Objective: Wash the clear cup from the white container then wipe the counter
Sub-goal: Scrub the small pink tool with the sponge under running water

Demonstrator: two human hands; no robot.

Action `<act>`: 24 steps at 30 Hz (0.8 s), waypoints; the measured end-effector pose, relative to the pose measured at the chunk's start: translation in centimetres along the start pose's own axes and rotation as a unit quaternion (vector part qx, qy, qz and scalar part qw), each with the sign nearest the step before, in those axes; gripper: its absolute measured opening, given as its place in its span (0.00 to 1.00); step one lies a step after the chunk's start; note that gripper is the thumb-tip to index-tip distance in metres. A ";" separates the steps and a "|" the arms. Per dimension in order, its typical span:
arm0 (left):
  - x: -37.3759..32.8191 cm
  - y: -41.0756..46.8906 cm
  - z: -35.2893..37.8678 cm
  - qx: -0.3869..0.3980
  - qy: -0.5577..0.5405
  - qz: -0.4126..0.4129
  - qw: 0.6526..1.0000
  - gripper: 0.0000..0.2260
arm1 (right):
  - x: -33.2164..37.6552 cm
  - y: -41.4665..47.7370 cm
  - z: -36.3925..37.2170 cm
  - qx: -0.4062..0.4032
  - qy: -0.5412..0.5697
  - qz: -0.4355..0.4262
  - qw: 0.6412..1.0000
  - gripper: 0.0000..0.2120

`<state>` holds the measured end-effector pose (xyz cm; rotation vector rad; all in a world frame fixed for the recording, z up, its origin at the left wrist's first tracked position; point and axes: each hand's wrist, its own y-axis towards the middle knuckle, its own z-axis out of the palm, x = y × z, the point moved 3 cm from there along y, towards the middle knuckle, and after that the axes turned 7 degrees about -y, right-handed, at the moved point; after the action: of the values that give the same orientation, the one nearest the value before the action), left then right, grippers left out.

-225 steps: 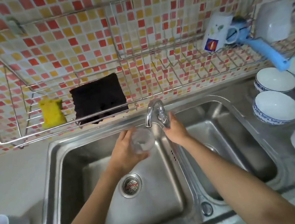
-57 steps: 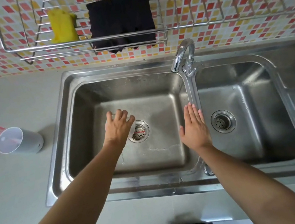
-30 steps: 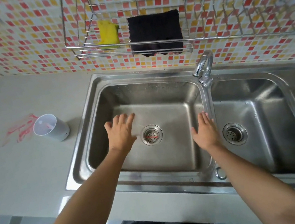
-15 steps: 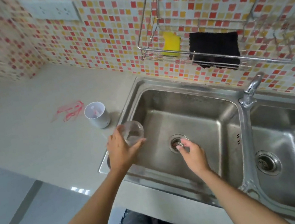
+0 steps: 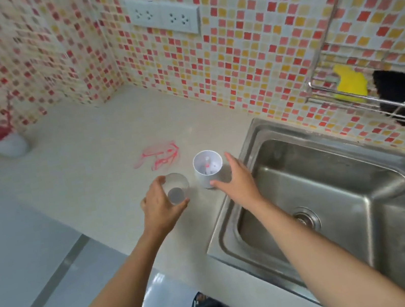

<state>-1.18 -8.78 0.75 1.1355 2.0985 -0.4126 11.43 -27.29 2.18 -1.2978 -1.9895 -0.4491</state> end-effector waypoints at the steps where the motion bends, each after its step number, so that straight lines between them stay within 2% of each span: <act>1: 0.6 0.8 0.0 0.018 0.000 0.007 1.000 0.37 | 0.5 0.7 0.6 -0.002 0.002 0.002 1.000 0.45; 7: 2.4 3.2 0.2 0.104 -0.010 0.031 0.994 0.38 | 1.0 2.4 2.9 -0.025 0.007 0.035 0.999 0.43; 13: 3.6 4.2 0.2 0.135 -0.018 0.037 0.990 0.39 | 0.9 2.6 3.8 -0.049 0.037 0.053 0.997 0.41; 18: 3.3 4.9 -0.5 0.158 0.037 0.051 0.985 0.45 | 0.8 2.4 4.1 -0.054 0.046 0.069 0.995 0.41; 21: 1.9 6.1 -1.2 0.112 -0.010 0.082 0.990 0.36 | 0.9 2.3 4.1 -0.055 0.048 0.076 0.994 0.42; 24: -1.0 8.2 -1.0 0.081 -0.022 0.173 0.981 0.25 | 1.1 2.2 4.0 -0.053 0.045 0.076 0.995 0.39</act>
<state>5.53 -4.15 2.56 1.5394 1.8072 -0.4427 11.66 -23.14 -0.02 -1.4567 -1.7976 -0.5363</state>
